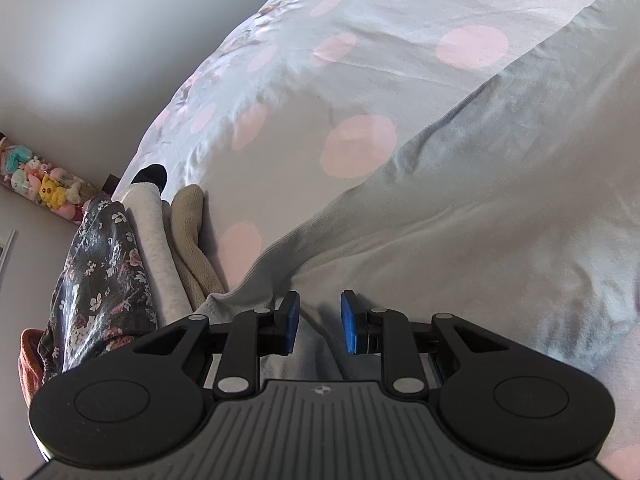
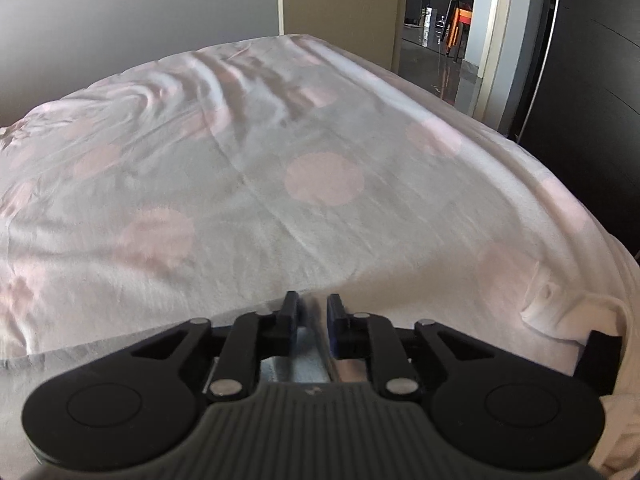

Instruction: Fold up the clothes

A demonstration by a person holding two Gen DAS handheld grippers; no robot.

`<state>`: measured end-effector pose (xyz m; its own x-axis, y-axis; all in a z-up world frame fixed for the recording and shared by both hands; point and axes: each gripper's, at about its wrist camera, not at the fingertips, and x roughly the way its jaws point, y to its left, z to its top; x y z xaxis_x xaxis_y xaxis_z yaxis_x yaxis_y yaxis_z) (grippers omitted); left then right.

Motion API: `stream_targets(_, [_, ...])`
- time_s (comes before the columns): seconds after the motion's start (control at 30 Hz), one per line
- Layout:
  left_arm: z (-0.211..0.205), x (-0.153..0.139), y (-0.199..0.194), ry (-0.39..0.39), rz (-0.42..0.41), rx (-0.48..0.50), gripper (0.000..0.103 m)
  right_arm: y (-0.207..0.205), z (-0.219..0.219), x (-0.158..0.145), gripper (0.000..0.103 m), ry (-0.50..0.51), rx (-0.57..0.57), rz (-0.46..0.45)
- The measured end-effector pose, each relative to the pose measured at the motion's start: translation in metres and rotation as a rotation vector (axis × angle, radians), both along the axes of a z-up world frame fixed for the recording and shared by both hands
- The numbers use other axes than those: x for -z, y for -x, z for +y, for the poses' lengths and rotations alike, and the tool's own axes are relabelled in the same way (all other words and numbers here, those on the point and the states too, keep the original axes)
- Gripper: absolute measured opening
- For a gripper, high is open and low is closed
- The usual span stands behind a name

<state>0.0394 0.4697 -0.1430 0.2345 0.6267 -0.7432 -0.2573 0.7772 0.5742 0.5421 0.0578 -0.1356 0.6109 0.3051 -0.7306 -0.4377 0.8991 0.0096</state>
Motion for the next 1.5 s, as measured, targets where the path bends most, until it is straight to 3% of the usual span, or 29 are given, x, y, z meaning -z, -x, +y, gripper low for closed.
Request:
stream_targets(0.2, [-0.005,0.0,0.011,0.022,-0.032,-0.037,0.022,0.027,-0.028,-0.016,0.024,-0.035,0.057,0.075])
stream_targets(0.27, [-0.011,-0.004,0.017,0.027,-0.044,-0.042,0.022,0.034,-0.038,-0.012,0.044,-0.048,0.109,0.116])
stream_targets(0.37, [-0.022,-0.011,0.029,0.03,-0.061,-0.04,0.025,0.039,-0.05,-0.003,0.048,-0.096,0.163,0.171])
stream_targets(0.5, [-0.036,-0.017,0.048,0.048,-0.07,-0.06,0.03,0.04,-0.054,0.014,0.047,-0.196,0.209,0.237])
stream_targets(0.6, [-0.042,-0.017,0.061,0.067,-0.067,-0.083,0.03,0.048,-0.046,0.016,0.029,-0.185,0.187,0.197])
stream_targets(0.63, [-0.043,-0.017,0.065,0.072,-0.065,-0.091,0.03,0.05,-0.044,0.013,0.016,-0.172,0.178,0.18])
stream_targets(0.67, [-0.044,-0.017,0.069,0.076,-0.062,-0.097,0.03,0.052,-0.041,0.009,0.014,-0.16,0.169,0.158])
stream_targets(0.77, [-0.042,-0.019,0.081,0.086,-0.071,-0.13,0.03,0.052,-0.041,-0.004,0.013,-0.128,0.174,0.103])
stream_targets(0.93, [-0.037,-0.024,0.108,0.141,-0.142,-0.224,0.03,0.046,-0.042,0.003,0.014,-0.114,0.164,0.171])
stream_targets(1.0, [-0.036,-0.027,0.121,0.161,-0.175,-0.259,0.031,0.051,-0.043,0.002,0.021,-0.104,0.156,0.165])
stream_targets(1.07, [-0.035,-0.031,0.133,0.171,-0.212,-0.282,0.033,0.065,-0.039,-0.005,0.033,-0.052,0.127,0.101])
stream_targets(1.17, [-0.033,-0.037,0.146,0.169,-0.275,-0.311,0.041,0.096,-0.032,-0.019,0.034,0.013,0.066,-0.016])
stream_targets(1.27, [-0.027,-0.043,0.153,0.172,-0.356,-0.319,0.043,0.136,-0.03,-0.03,0.036,-0.014,0.011,-0.073])
stream_targets(1.37, [-0.02,-0.05,0.153,0.175,-0.415,-0.299,0.047,0.182,-0.024,-0.03,0.039,-0.099,-0.053,-0.04])
stream_targets(1.5, [-0.01,-0.052,0.14,0.161,-0.392,-0.212,0.047,0.239,-0.008,-0.017,0.04,-0.188,-0.097,0.048])
